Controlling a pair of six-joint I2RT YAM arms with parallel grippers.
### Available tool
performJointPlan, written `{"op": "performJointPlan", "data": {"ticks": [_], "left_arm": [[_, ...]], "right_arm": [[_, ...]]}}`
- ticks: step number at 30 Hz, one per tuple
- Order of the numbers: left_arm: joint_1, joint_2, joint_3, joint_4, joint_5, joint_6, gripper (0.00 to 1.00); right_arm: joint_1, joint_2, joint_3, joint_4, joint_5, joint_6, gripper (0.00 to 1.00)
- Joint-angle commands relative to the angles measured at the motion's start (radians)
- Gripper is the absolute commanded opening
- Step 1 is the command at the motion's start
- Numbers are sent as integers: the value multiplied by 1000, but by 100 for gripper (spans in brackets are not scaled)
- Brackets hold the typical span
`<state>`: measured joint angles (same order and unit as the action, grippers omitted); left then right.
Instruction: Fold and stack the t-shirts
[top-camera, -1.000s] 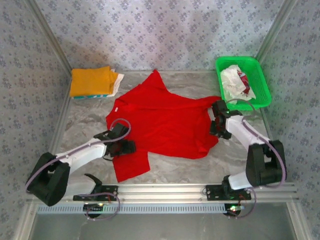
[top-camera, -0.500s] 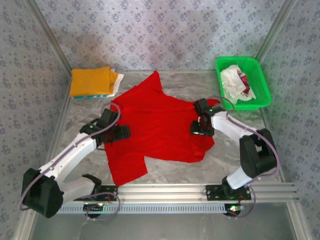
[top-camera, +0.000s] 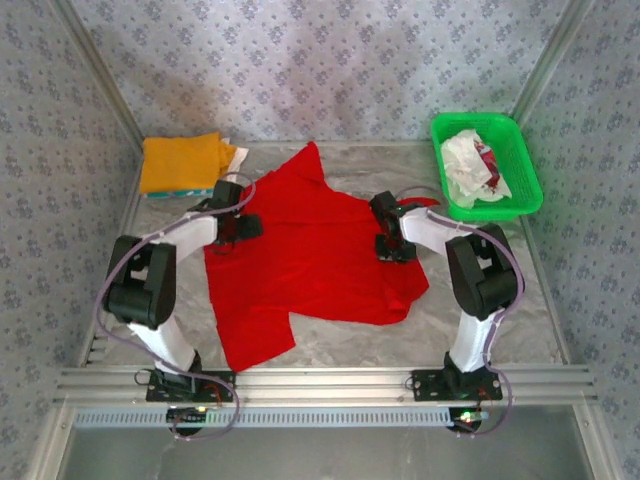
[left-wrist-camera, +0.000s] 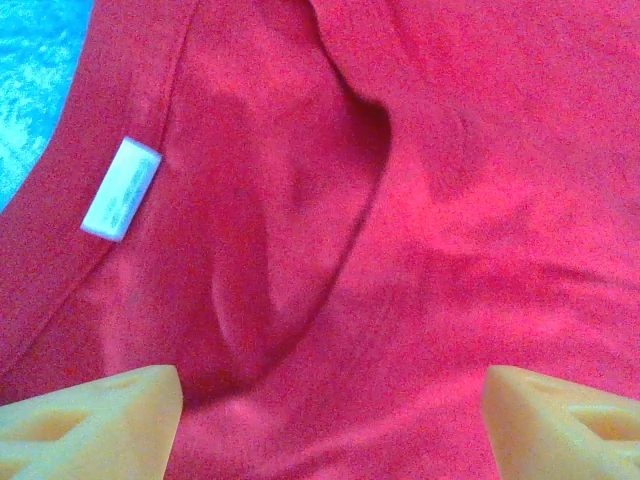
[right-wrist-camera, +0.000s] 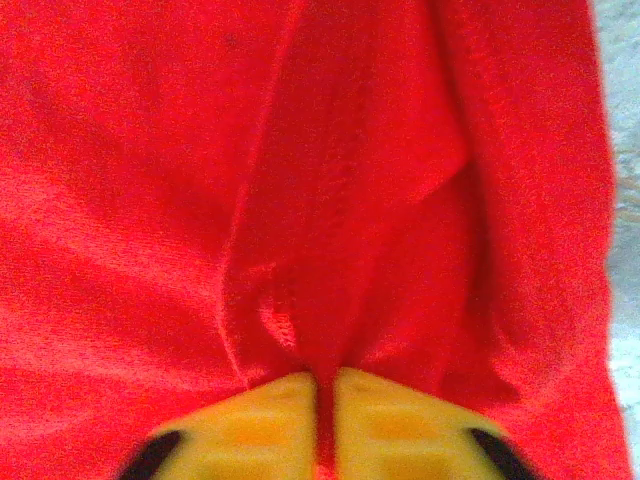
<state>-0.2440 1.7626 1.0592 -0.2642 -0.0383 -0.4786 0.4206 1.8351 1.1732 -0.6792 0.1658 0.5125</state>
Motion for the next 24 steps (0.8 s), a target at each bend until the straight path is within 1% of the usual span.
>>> {"op": "performJointPlan", "data": {"ticks": [1, 6, 10, 12, 15, 19, 21, 22, 23, 24], "left_arm": [[51, 48, -22, 89, 23, -56, 79], [130, 94, -85, 141, 57, -109, 79], [193, 37, -133, 152, 69, -150, 79], [220, 2, -155, 154, 76, -160, 79], [248, -34, -174, 134, 86, -154, 79], [252, -67, -196, 132, 66, -127, 79], [252, -68, -199, 139, 64, -118, 79], [251, -62, -197, 143, 67, -113, 79], [251, -57, -192, 145, 72, -110, 79], [250, -50, -187, 145, 79, -108, 79]], "right_arm": [[4, 9, 59, -64, 109, -3, 0], [0, -13, 116, -80, 181, -62, 0], [-33, 6, 190, -91, 168, -109, 0], [-41, 1, 212, -73, 124, -124, 0], [-54, -6, 230, -61, 5, -112, 0], [-59, -54, 141, -32, -77, -59, 1], [-79, -76, 82, -13, -113, -39, 0], [-92, -89, 52, -4, -121, -35, 7], [-107, -97, 29, -1, -117, -30, 19], [-120, -104, 0, 4, -114, -32, 17]]}}
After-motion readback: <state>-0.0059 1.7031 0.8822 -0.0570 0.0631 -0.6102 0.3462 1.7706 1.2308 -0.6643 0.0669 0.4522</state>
